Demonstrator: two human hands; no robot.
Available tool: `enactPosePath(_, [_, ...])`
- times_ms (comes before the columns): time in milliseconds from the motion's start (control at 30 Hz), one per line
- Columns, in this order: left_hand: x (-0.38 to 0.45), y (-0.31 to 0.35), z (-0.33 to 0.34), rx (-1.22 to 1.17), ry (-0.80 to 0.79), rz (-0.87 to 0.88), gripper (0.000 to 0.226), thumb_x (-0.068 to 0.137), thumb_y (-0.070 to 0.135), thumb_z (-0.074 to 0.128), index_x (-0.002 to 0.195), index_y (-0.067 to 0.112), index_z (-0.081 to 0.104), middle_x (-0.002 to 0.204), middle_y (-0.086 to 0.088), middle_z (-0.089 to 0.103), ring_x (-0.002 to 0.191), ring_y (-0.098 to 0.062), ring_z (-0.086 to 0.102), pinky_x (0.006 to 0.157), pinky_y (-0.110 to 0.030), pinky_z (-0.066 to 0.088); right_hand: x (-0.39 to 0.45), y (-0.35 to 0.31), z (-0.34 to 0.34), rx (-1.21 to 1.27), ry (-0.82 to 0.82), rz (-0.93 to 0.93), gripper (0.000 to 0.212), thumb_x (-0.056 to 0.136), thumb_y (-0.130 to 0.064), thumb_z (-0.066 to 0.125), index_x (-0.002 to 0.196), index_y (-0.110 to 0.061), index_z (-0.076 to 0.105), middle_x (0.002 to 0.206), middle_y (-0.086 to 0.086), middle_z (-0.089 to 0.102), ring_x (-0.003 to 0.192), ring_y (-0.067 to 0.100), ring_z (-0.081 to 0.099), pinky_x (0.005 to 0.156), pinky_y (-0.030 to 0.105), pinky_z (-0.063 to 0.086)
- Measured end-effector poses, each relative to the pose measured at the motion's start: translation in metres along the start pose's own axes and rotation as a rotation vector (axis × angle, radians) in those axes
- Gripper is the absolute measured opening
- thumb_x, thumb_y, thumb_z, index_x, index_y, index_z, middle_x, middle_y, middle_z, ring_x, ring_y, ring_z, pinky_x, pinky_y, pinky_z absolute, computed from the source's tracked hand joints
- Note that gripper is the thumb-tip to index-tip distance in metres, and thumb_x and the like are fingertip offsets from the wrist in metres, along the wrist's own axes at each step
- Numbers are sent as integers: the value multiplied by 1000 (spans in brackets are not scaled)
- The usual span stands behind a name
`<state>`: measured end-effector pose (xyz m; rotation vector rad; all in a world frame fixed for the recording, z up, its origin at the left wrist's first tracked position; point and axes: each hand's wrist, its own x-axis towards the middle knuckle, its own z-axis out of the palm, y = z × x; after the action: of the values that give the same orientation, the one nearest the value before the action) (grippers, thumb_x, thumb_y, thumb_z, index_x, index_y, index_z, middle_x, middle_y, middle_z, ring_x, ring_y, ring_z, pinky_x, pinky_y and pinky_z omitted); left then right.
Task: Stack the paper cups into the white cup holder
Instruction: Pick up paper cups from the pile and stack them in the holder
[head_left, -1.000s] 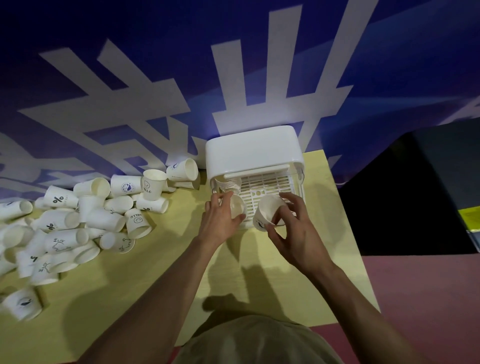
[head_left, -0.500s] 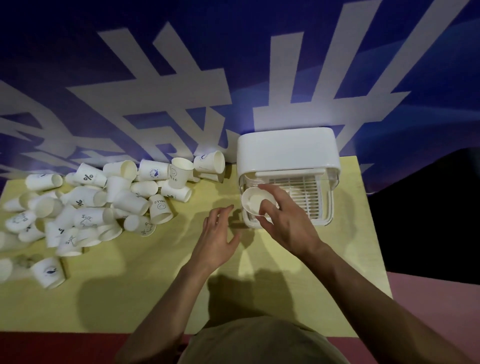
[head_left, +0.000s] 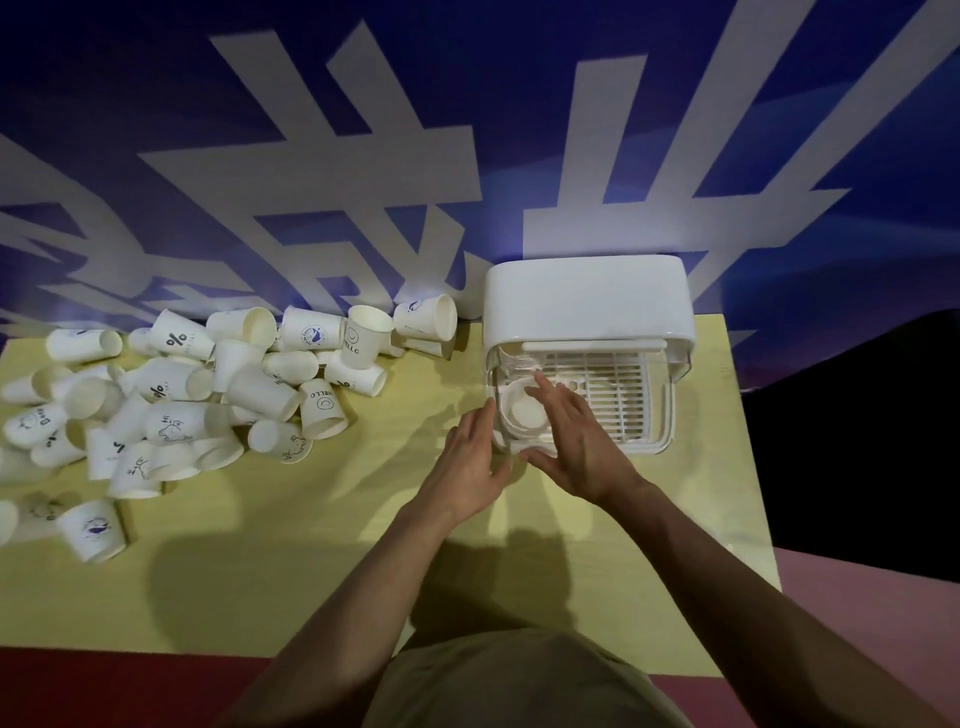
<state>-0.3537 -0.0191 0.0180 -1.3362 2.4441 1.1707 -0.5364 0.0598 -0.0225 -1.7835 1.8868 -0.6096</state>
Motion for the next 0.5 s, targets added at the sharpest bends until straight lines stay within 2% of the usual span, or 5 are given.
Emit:
enactPosePath(133, [11,6,2,-71,-79,-45,93,97,43,60,161,28,-6,166,-2,20,150,-21,23,120,-40,29,-11,-1,0,215,156,134,70,98,-44,61,151,-6,35,154,12,42,146,27,38,117,39,38])
enactPosePath(200, [15,9,4,-161,-128,-74,97,94,45,62,159,36,-10,161,-2,33,143,-19,37,116,-44,37,-12,-5,-2,393,108,190,72,96,-34,68,154,-18,29,148,-9,47,133,13,50,106,23,48])
enactPosePath(267, [18,13,6,-228,-146,-84,99,94,43,63,158,40,-12,152,-1,46,132,-15,50,110,-42,45,-10,-7,-5,538,14,290,80,94,-20,72,156,-28,23,144,-24,43,128,6,51,97,10,47])
enactPosePath(400, [23,24,12,-278,-137,8,98,86,52,59,154,53,-11,160,5,34,139,-11,44,108,-50,47,-12,6,-9,683,73,421,79,93,-20,72,158,-25,28,150,-7,50,129,12,59,102,22,50])
enactPosePath(500, [30,41,18,-248,-152,72,100,93,35,61,152,53,-18,167,8,15,147,-20,34,113,-53,41,-15,12,-23,739,171,502,70,94,-12,69,155,-25,35,147,-11,50,128,9,58,105,22,49])
